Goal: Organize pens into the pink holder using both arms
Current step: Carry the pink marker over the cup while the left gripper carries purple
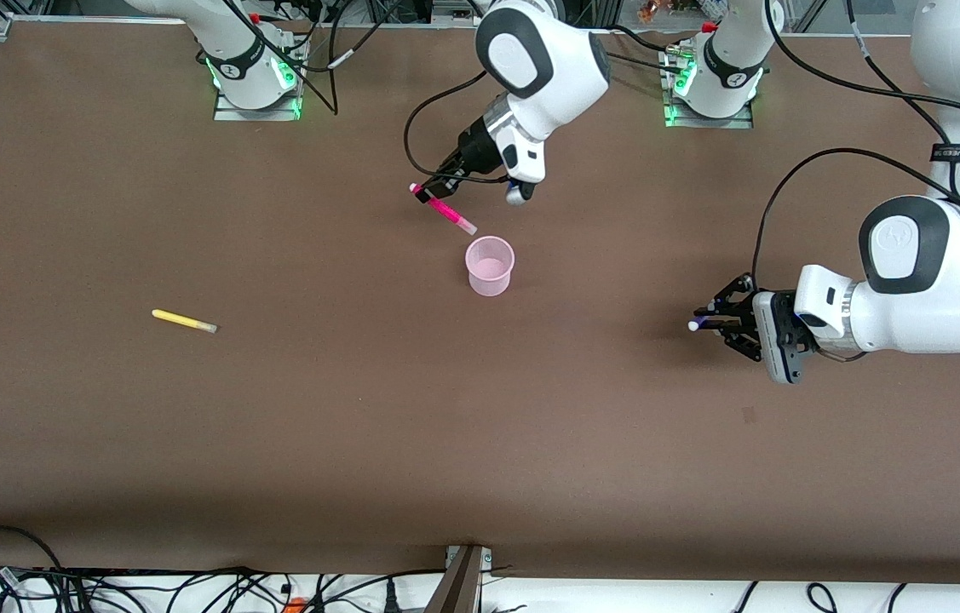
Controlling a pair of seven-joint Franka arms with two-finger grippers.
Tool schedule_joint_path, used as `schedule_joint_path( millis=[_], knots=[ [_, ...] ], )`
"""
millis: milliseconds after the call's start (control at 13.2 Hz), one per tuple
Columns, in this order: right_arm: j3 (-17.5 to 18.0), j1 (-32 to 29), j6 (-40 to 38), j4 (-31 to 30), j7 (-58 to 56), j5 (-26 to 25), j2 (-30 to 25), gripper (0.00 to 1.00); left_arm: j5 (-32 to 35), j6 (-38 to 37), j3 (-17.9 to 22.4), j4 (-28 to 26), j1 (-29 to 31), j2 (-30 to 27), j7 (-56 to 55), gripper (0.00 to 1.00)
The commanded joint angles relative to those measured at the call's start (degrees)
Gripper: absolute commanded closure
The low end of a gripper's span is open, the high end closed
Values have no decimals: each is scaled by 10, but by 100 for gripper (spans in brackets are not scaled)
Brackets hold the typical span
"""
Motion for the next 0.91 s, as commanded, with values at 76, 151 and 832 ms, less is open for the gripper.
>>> schedule_joint_path(
  millis=[76, 151, 832],
  knots=[
    [-9, 36, -1, 34, -11, -63, 54, 100, -41, -16, -21, 19, 0, 14, 44, 100],
    [-9, 39, 0, 43, -11, -79, 70, 100, -51, -16, -23, 19, 0, 17, 46, 100],
    [-18, 56, 38, 54, -9, -139, 123, 100, -84, -16, -25, 20, 0, 27, 57, 100]
  ],
)
